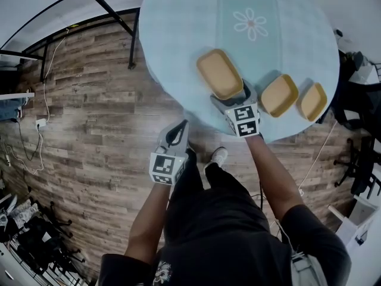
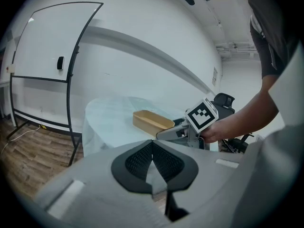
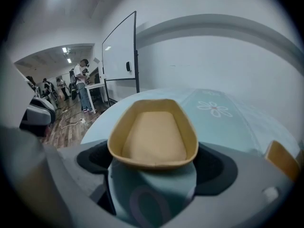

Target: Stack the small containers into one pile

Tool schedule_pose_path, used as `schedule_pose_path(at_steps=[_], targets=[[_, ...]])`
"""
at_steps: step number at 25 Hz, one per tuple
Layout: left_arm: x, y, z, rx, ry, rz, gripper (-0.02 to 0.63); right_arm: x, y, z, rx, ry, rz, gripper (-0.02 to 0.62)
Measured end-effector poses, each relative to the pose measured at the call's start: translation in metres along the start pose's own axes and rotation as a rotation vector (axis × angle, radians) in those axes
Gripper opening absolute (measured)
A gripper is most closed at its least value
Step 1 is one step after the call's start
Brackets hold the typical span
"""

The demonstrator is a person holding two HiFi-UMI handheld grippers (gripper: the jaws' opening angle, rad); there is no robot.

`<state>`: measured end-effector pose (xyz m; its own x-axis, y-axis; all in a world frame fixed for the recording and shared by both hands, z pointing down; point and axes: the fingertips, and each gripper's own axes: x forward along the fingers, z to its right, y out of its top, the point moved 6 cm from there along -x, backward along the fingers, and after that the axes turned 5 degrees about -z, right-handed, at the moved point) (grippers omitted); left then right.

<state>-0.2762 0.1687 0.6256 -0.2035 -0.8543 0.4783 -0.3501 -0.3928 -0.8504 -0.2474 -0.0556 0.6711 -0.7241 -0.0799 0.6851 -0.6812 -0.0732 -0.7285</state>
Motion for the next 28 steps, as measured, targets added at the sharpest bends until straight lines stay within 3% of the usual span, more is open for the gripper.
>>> schedule_pose_path(at_steps=[6, 17, 28], targets=[[-0.002, 0.002, 0.002, 0.008, -0.010, 0.002, 0.005, -0.003, 0.001, 0.003, 0.025, -0.014, 0.030, 0.491], [-0.012, 0.002, 0.010, 0.008, -0.019, -0.005, 0.005, -0.029, 0.013, -0.004, 0.053, -0.041, 0.121, 0.482], [-0.020, 0.016, 0.026, 0.062, -0.041, 0.018, 0.005, -0.081, 0.039, -0.002, 0.088, -0.081, 0.248, 0.479]])
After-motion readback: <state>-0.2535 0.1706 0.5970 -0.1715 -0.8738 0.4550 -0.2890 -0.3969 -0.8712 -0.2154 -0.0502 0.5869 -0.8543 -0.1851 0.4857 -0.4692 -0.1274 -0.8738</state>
